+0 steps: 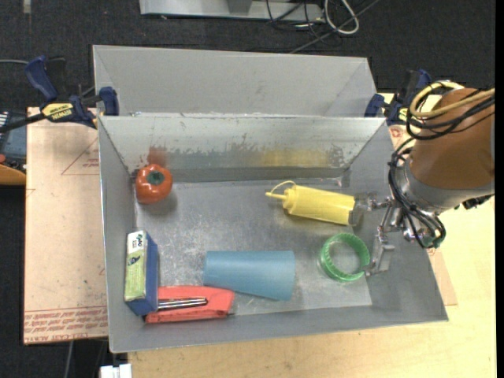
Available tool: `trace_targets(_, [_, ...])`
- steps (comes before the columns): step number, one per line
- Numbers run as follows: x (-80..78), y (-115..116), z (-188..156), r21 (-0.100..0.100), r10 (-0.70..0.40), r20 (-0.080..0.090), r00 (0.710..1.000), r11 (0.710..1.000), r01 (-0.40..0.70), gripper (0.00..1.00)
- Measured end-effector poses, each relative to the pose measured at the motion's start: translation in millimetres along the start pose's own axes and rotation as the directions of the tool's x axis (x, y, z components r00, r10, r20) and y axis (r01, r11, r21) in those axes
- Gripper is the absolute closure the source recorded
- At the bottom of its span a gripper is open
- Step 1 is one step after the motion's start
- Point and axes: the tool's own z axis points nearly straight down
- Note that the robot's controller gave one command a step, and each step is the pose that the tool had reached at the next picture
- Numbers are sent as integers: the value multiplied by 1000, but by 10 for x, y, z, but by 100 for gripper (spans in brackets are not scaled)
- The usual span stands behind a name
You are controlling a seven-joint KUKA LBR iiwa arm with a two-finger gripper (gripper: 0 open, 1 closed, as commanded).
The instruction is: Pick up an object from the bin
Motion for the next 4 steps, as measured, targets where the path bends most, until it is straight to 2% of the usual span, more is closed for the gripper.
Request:
trace_targets(1, [-17, 8, -46, 1, -5, 8, 1000, 1000, 5, 0])
trace_targets(2, [-71, -270, 1004, -3, 430, -2, 903, 903, -430, 0])
trace_targets(3, [-56, -186, 316, 0, 108, 14, 994, 994, -108, 0])
trace_targets(4, [-305, -3, 755, -4, 607, 1, 795, 795, -607, 0])
